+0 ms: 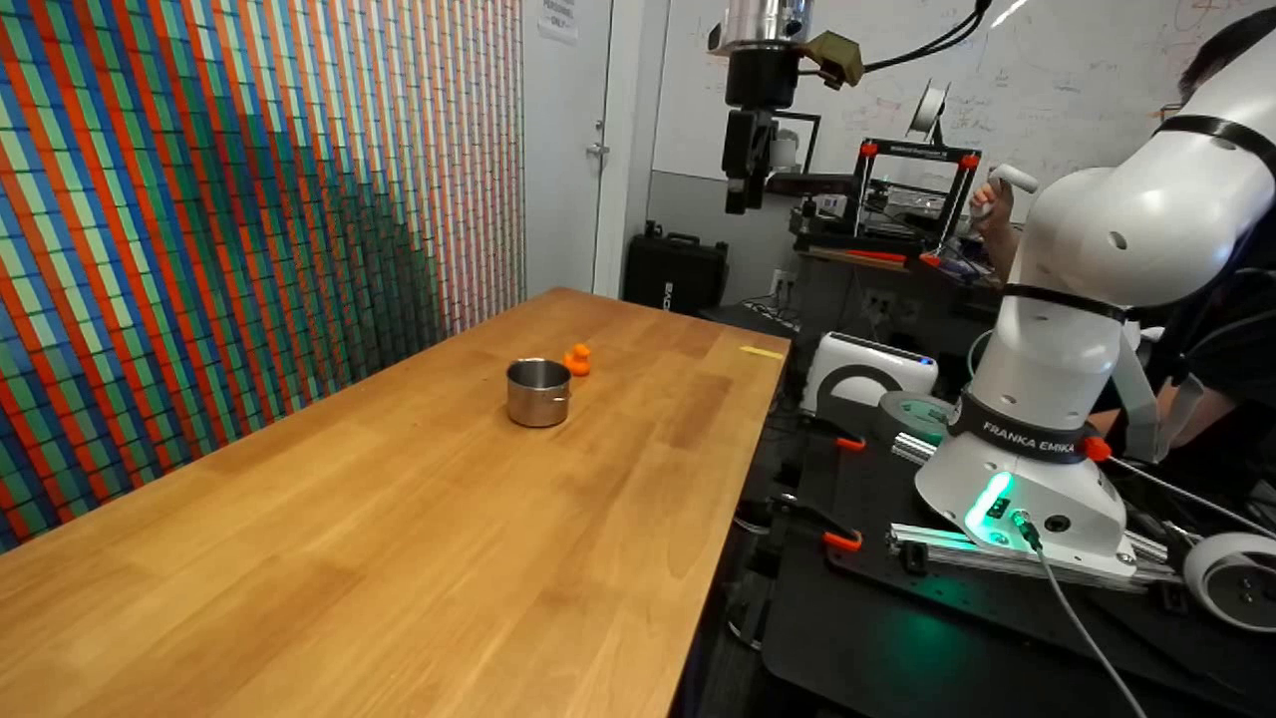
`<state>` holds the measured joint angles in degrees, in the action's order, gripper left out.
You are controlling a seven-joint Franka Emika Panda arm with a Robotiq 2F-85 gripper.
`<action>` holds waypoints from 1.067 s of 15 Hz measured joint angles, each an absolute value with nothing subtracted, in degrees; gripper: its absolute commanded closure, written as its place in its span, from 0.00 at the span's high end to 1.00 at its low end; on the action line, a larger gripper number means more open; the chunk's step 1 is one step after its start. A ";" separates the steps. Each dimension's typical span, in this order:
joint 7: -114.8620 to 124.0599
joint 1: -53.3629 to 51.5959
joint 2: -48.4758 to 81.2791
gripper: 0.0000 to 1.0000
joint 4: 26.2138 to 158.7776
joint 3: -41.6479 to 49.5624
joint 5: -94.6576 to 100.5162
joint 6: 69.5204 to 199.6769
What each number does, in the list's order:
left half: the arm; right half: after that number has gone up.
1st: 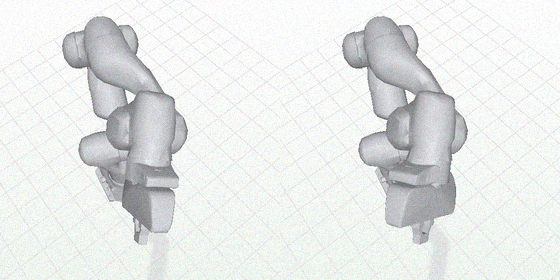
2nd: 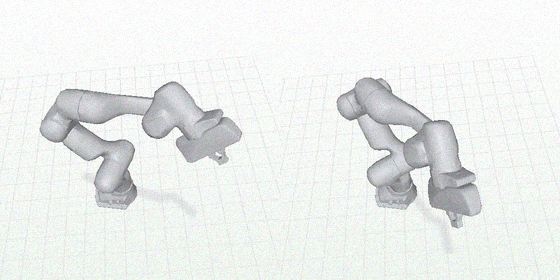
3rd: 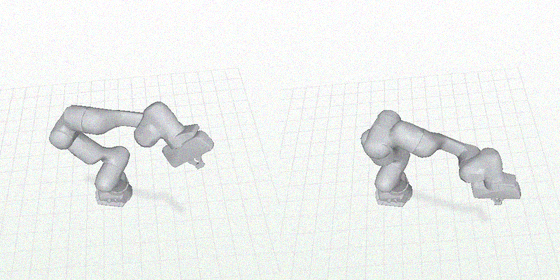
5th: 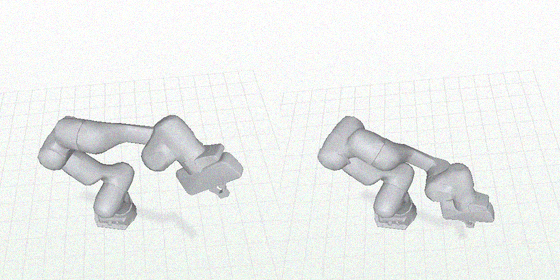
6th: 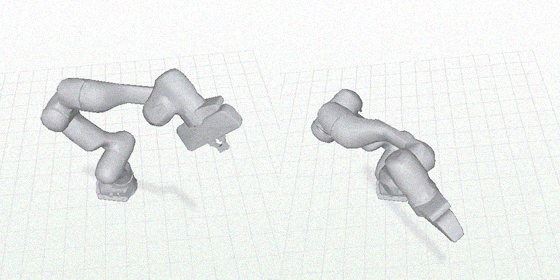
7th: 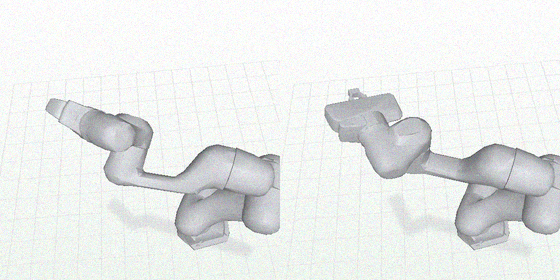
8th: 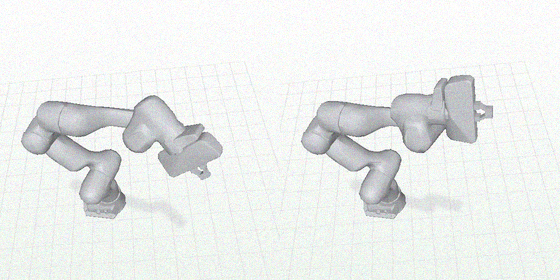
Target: Place the orange rubber duck in the pot
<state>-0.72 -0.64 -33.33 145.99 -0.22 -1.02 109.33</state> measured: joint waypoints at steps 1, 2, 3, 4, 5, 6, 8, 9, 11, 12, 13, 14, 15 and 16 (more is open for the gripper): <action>-0.73 -0.64 -33.33 1.00 146.05 -0.64 -0.51 109.69; -0.73 -0.65 -33.28 1.00 146.13 -1.28 0.24 110.50; -0.73 -0.67 -33.00 1.00 146.17 -2.10 1.09 111.70; -0.71 -0.69 -32.34 1.00 146.17 -2.93 1.83 113.27; -0.71 -0.70 -31.24 1.00 146.15 -3.61 2.45 115.28; -0.61 -0.70 -29.63 1.00 146.08 -4.08 3.33 117.68; 0.01 -0.62 -25.16 1.00 145.77 -4.27 5.46 122.88; 0.57 -0.37 -22.44 1.00 145.47 -4.16 6.67 125.44; 1.66 0.73 -16.70 1.00 144.32 -3.86 9.12 129.90; 2.17 1.46 -13.62 1.00 143.49 -3.56 10.45 131.98; 2.51 2.09 -10.47 1.00 142.46 -3.11 11.35 133.73; 2.75 2.57 -7.37 1.00 141.21 -2.51 11.87 135.17; 2.89 2.90 -4.25 1.00 139.76 -1.79 12.07 136.28; 2.91 3.08 -1.07 1.00 138.10 -1.03 12.10 137.11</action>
